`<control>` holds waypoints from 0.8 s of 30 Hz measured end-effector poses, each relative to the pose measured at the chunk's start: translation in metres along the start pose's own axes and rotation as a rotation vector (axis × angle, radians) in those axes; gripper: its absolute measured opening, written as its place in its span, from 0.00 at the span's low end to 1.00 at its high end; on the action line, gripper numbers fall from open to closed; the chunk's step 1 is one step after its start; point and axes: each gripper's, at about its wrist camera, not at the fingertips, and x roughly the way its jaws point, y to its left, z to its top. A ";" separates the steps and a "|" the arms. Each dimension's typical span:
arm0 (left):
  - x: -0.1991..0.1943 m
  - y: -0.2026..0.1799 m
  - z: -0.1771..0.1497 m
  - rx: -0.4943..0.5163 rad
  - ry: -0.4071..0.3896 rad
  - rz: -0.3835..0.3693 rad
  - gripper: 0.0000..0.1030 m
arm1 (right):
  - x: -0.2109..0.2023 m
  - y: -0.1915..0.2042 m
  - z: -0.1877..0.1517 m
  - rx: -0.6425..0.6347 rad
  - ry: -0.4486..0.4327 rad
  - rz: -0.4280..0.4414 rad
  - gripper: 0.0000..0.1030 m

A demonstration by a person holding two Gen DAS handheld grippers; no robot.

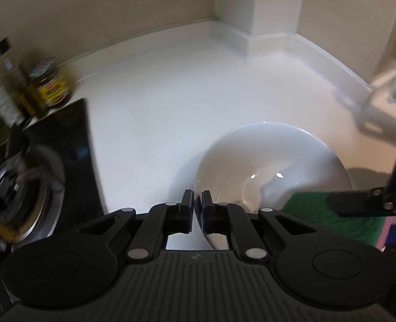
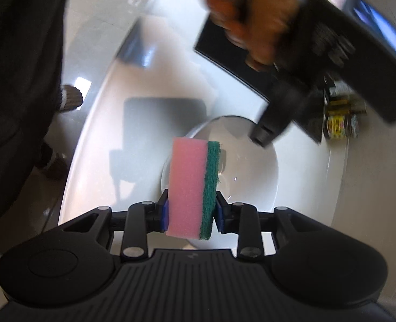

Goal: Clean bowl
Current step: 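Keep the bowl tilted with the left gripper while the right tool scrubs the bowl bottom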

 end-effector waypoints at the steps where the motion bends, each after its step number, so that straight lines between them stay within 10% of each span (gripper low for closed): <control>1: 0.002 0.001 0.002 -0.005 0.003 -0.007 0.05 | 0.002 0.002 -0.001 -0.016 0.015 -0.008 0.27; 9: -0.015 -0.005 -0.026 -0.159 -0.001 0.049 0.12 | 0.004 -0.004 -0.006 0.093 0.006 -0.012 0.27; 24: 0.000 -0.006 -0.009 -0.007 0.020 -0.005 0.09 | -0.001 0.002 -0.014 0.024 0.026 -0.006 0.27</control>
